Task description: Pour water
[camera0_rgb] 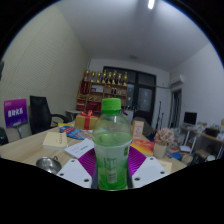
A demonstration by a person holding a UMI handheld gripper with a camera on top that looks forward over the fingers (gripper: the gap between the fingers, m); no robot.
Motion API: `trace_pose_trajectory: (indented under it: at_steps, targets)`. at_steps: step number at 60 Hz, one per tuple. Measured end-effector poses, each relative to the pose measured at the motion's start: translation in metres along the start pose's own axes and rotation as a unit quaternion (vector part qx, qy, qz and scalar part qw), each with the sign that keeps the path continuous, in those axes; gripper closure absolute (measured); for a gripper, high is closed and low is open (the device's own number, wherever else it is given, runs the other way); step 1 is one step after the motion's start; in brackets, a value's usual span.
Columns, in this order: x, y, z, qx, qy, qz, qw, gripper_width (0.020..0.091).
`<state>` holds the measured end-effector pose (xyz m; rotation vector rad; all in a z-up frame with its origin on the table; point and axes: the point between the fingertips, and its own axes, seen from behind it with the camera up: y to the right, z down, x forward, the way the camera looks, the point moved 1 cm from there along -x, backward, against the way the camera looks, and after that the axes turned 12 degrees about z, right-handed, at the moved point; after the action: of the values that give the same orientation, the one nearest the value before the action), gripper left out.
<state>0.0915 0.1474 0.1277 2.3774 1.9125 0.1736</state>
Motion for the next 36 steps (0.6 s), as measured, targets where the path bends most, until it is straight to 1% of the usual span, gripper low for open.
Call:
trace_pose_trajectory:
  at_steps: [5, 6, 8, 9, 11, 12, 13, 17, 20, 21, 24, 26, 28, 29, 31, 32, 33, 34, 36]
  targets:
    - [0.011, 0.000, 0.014, 0.021, -0.015, -0.009, 1.000, 0.0709]
    - [0.000, -0.004, 0.023, 0.025, -0.018, -0.007, 0.999, 0.0709]
    - [0.022, -0.005, 0.018, 0.023, -0.032, -0.008, 0.999, 0.0710]
    - [0.028, -0.007, 0.020, 0.023, -0.038, -0.008, 0.999, 0.0688]
    - [0.039, -0.009, 0.012, 0.029, -0.023, -0.005, 0.999, 0.0702]
    - [0.018, 0.001, 0.025, 0.032, -0.020, -0.005, 0.999, 0.0703]
    - [0.014, -0.005, 0.040, 0.036, -0.015, -0.001, 0.999, 0.0702]
    - [0.019, 0.000, 0.028, 0.053, -0.017, 0.000, 0.998, 0.0705]
    - [0.021, 0.002, 0.027, 0.064, -0.020, -0.001, 0.998, 0.0683]
    - [0.026, -0.005, 0.035, 0.069, -0.018, 0.001, 0.997, 0.0672]
    - [0.018, 0.003, 0.030, 0.079, -0.024, -0.002, 0.997, 0.0613]
    - [0.017, 0.004, 0.031, 0.079, -0.032, -0.006, 0.996, 0.0587]
    - [0.019, -0.003, 0.044, 0.075, -0.052, -0.009, 0.996, 0.0547]
    - [0.012, 0.006, 0.043, 0.073, -0.066, -0.010, 0.995, 0.0521]
    - [0.018, -0.004, 0.056, 0.070, -0.087, -0.016, 0.994, 0.0418]
    - [0.011, 0.001, 0.051, 0.070, -0.096, -0.020, 0.993, 0.0367]
    - [0.009, 0.001, 0.052, 0.071, -0.100, -0.023, 0.992, 0.0291]
    - [0.006, 0.001, 0.051, 0.072, -0.103, -0.026, 0.992, 0.0248]
    - [0.000, 0.003, 0.050, 0.073, -0.106, -0.033, 0.991, 0.0251]
